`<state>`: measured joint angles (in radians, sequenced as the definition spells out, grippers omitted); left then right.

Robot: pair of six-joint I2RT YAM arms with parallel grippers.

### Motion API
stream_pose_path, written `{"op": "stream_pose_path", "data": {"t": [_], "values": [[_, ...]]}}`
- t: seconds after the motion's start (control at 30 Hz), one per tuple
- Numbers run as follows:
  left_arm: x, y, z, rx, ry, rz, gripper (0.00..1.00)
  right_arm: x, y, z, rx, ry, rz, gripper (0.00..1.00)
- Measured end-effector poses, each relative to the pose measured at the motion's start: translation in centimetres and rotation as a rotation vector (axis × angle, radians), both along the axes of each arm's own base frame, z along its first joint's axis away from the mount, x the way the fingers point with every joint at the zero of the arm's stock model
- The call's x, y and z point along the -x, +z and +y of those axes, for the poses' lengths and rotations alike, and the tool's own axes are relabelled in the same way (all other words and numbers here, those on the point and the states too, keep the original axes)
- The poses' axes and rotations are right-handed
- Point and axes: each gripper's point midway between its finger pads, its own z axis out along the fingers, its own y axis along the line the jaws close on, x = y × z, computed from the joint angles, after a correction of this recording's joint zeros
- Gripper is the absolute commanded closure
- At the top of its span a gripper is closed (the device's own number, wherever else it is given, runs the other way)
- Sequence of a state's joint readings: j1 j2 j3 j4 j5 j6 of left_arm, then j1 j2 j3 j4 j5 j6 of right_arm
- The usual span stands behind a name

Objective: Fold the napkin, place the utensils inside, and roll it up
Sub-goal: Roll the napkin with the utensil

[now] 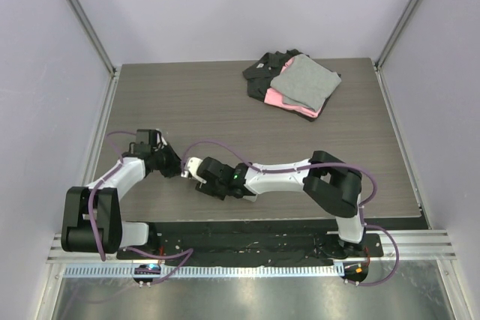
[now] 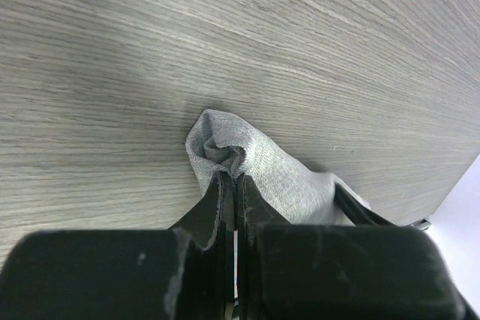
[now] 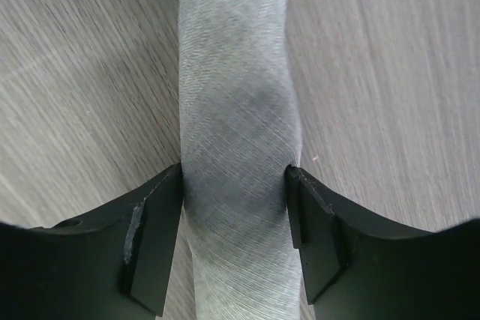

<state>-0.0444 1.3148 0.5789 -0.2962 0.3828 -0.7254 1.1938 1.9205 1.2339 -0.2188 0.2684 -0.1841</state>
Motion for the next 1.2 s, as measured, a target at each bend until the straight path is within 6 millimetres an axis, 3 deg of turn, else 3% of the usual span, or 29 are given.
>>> {"op": "stream_pose_path", "data": {"t": [0.1,0.17,0.2,0.23,0.43,0.57,0.7,0.9,1.2], "values": [[-0.1,0.2,-0.1,0.003,-0.003,-0.002,0.98,-0.2,-0.6,0.0,0.012,-0.001,-0.007,0.38],[-0.1,0.2,-0.1,0.003,-0.004,-0.002,0.90,-0.3,-0.6,0.0,0.013,-0.004,-0.008,0.38],[-0.1,0.3,-0.1,0.003,-0.005,-0.002,0.85,-0.4,-0.6,-0.1,0.014,-0.006,-0.007,0.38],[-0.1,0.3,-0.1,0.004,-0.006,-0.002,0.73,-0.5,-0.7,-0.1,0.013,-0.008,-0.003,0.39],[-0.5,1.0,0.1,-0.015,-0.012,-0.020,0.35,-1.4,-1.1,0.3,-0.012,-0.004,0.113,0.51],[-0.9,2.1,0.9,-0.059,0.006,-0.064,0.23,-1.7,-1.5,0.6,-0.053,0.008,0.289,0.56],[-0.9,3.1,1.8,-0.101,0.037,-0.102,0.20,-1.8,-1.3,0.9,-0.130,0.019,0.479,0.58],[-0.5,3.9,2.2,-0.115,0.058,-0.151,0.23,-1.7,-1.1,1.2,-0.257,0.031,0.769,0.60],[-0.5,2.6,1.8,-0.094,0.057,-0.159,0.30,0.1,-1.1,1.3,-0.347,0.049,1.062,0.60]]}}
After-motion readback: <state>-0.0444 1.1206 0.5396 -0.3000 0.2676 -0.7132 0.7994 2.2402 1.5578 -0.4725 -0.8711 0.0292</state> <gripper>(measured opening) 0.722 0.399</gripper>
